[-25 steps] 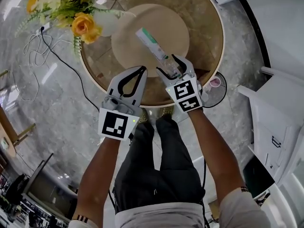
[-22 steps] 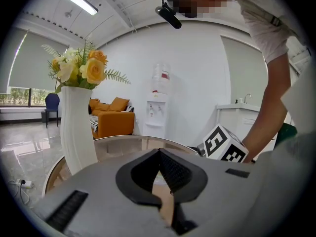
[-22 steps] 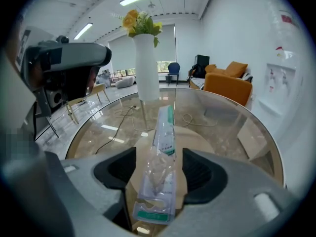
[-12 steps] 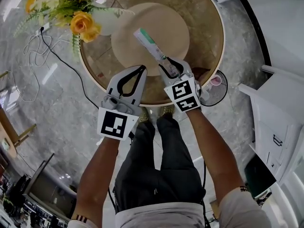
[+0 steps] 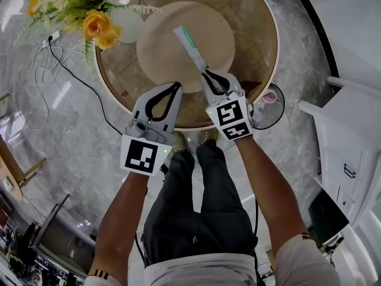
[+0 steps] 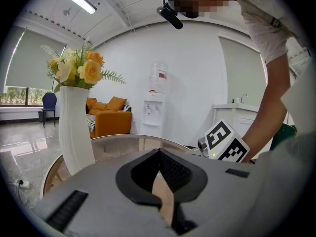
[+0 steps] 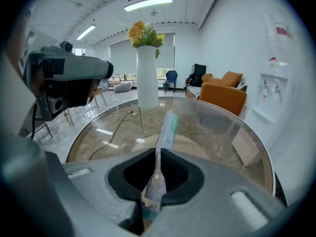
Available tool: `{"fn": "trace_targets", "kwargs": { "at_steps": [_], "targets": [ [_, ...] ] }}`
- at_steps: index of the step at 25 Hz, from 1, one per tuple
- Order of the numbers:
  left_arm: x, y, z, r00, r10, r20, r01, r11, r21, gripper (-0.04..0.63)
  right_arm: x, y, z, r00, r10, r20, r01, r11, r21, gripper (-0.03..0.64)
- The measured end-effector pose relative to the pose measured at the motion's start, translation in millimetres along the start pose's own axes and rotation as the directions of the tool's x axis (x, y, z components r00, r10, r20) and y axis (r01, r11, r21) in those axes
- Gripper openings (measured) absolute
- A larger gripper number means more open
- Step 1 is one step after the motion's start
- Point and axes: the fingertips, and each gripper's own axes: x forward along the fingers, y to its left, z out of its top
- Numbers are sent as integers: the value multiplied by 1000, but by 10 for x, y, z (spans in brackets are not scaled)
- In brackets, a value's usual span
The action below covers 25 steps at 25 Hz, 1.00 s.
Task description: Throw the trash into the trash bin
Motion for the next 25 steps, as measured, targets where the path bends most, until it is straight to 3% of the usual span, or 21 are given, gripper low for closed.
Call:
{"fn": "trace_targets", "kwargs": {
  "at_steps": [11, 20, 25],
  "targets": [
    [92, -117, 1, 999, -38, 4, 38, 999, 12, 0, -221, -75, 103, 996, -51, 70, 51, 999, 0, 14],
    [301, -496, 299, 993, -112, 39, 110, 993, 41, 0, -930, -200, 304, 973, -143, 182, 137, 990, 45, 14],
    [383, -799, 414, 986, -160, 45, 157, 986, 61, 0, -1398, -279, 239, 958, -217, 187, 207, 976, 74, 14]
  ]
}}
